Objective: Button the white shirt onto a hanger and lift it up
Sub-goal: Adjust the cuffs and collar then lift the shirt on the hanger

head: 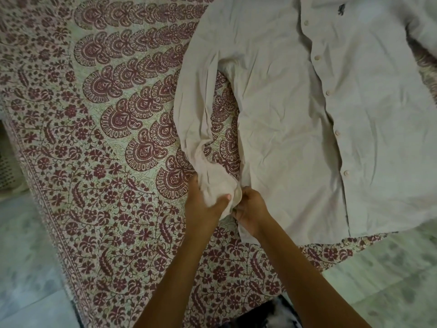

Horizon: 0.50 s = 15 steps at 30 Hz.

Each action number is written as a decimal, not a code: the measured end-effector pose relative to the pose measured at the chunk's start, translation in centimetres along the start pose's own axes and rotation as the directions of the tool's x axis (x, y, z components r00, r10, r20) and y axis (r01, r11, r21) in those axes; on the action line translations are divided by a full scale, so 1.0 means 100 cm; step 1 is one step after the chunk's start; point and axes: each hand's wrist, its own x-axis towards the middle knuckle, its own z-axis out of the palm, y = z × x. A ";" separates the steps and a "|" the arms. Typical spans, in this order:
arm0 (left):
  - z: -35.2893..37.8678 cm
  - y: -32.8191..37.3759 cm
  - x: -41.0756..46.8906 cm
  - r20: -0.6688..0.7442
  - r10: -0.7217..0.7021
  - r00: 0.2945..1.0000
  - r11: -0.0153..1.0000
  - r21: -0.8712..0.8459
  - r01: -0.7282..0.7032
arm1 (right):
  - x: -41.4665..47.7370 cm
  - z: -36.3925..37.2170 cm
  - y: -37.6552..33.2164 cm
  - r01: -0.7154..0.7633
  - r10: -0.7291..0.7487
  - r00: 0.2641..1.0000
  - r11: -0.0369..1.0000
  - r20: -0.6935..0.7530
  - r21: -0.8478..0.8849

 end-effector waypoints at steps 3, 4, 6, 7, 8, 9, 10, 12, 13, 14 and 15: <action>-0.003 0.006 -0.001 -0.087 0.180 0.980 0.950 0.274 -0.150 | -0.002 0.007 0.004 0.096 -0.103 0.994 0.967 -0.018 -0.238; -0.006 0.006 0.000 -0.081 0.217 0.973 0.896 0.412 -0.165 | -0.003 0.007 0.006 0.176 -0.197 0.980 0.938 -0.042 -0.298; -0.013 0.008 0.000 -0.053 0.307 0.950 0.735 0.648 -0.201 | -0.005 0.010 0.007 0.327 -0.375 0.923 0.884 -0.089 -0.334; -0.017 0.007 -0.001 -0.035 0.346 0.938 0.672 0.706 -0.221 | -0.009 0.013 0.006 0.373 -0.410 0.911 0.869 -0.050 -0.325; -0.018 0.007 -0.002 0.006 0.349 0.937 0.653 0.716 -0.248 | -0.009 0.017 0.006 0.383 -0.402 0.916 0.862 0.012 -0.331; -0.021 0.008 -0.003 0.100 0.281 0.954 0.718 0.639 -0.278 | -0.010 0.021 0.006 0.365 -0.364 0.929 0.857 0.074 -0.363; -0.024 0.009 -0.003 0.237 0.166 0.957 0.831 0.490 -0.265 | -0.010 0.025 0.006 0.328 -0.314 0.944 0.852 0.103 -0.409; -0.035 0.008 -0.004 0.532 -0.044 0.846 0.985 0.163 -0.052 | -0.010 0.026 0.003 0.250 -0.229 0.968 0.865 0.100 -0.435; -0.040 0.007 -0.003 0.583 -0.058 0.811 0.998 0.027 0.053 | -0.009 0.023 0.000 0.198 -0.182 0.980 0.890 0.078 -0.411; -0.045 0.002 0.001 0.547 -0.042 0.836 0.991 -0.081 0.102 | -0.010 0.020 -0.003 0.143 -0.129 0.990 0.920 0.060 -0.366; -0.048 -0.001 0.003 0.442 -0.034 0.896 0.980 -0.161 0.116 | -0.012 0.016 -0.006 0.084 -0.074 0.996 0.947 0.045 -0.311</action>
